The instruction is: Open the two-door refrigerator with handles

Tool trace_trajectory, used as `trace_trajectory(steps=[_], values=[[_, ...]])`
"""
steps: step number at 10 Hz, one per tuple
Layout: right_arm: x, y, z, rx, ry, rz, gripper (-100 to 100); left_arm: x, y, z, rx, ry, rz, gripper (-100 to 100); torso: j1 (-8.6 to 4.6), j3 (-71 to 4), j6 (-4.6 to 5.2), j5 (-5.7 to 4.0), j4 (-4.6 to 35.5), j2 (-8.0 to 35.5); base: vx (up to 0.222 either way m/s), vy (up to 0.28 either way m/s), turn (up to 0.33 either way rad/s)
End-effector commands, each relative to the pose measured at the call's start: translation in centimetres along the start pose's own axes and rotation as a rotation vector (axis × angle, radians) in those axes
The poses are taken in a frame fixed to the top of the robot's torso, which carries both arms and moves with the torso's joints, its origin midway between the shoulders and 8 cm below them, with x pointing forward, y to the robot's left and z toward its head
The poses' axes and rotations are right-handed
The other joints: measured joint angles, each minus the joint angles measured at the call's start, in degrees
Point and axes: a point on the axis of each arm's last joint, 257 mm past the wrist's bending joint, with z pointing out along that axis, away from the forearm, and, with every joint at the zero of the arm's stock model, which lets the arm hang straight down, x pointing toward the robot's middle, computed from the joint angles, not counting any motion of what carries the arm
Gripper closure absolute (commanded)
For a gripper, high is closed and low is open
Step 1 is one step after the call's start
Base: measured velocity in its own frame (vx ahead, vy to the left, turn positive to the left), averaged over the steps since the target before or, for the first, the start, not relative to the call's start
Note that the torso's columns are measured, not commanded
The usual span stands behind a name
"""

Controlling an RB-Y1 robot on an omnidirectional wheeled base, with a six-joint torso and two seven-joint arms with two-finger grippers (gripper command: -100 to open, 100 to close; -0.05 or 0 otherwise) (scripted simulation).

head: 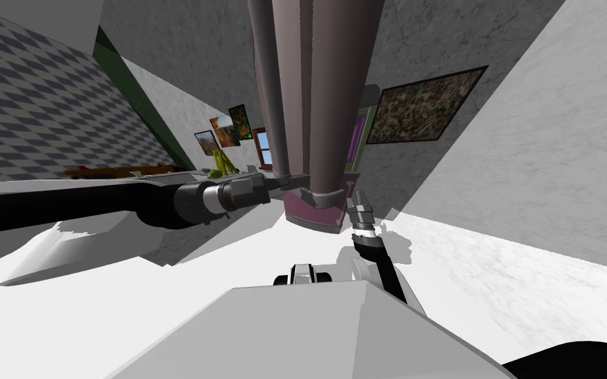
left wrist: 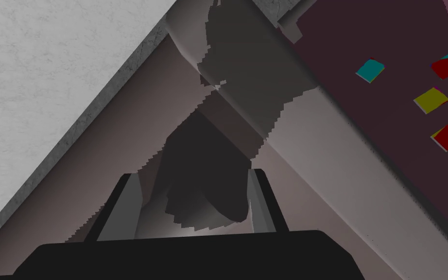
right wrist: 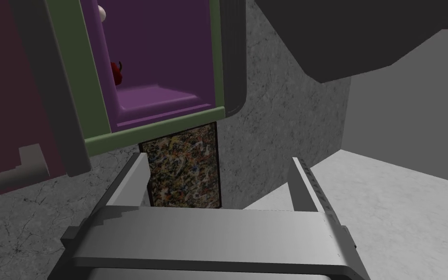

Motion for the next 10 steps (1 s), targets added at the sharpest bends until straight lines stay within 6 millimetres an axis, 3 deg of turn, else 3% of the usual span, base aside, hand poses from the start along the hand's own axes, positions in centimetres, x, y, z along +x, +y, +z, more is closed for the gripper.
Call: trace_trajectory(steps=[1,2,5,10], values=[[0.0,0.0,0.0,0.0,0.0,0.0,0,0.2,-0.2,0.1,0.006,0.007,0.001,100,-0.28,-0.1,-0.02,-0.09,0.0,-0.1,-0.02,0.111,-0.013],[0.0,0.0,0.0,0.0,0.0,0.0,0,0.7,-0.7,0.5,0.024,0.028,0.003,100,-0.97,-0.2,0.04,-0.32,-0.1,-0.2,-0.006,0.227,-0.083],[0.0,0.0,0.0,0.0,0.0,0.0,0,1.2,-1.2,0.8,0.041,0.046,0.004,100,-0.27,-0.2,0.06,-0.11,-0.1,-0.3,0.004,0.243,-0.071],[0.0,0.0,0.0,0.0,0.0,0.0,0,2.6,-2.8,1.7,0.095,0.098,0.003,100,-0.49,-0.6,0.05,-0.16,-0.2,-0.7,0.006,0.242,-0.069]])
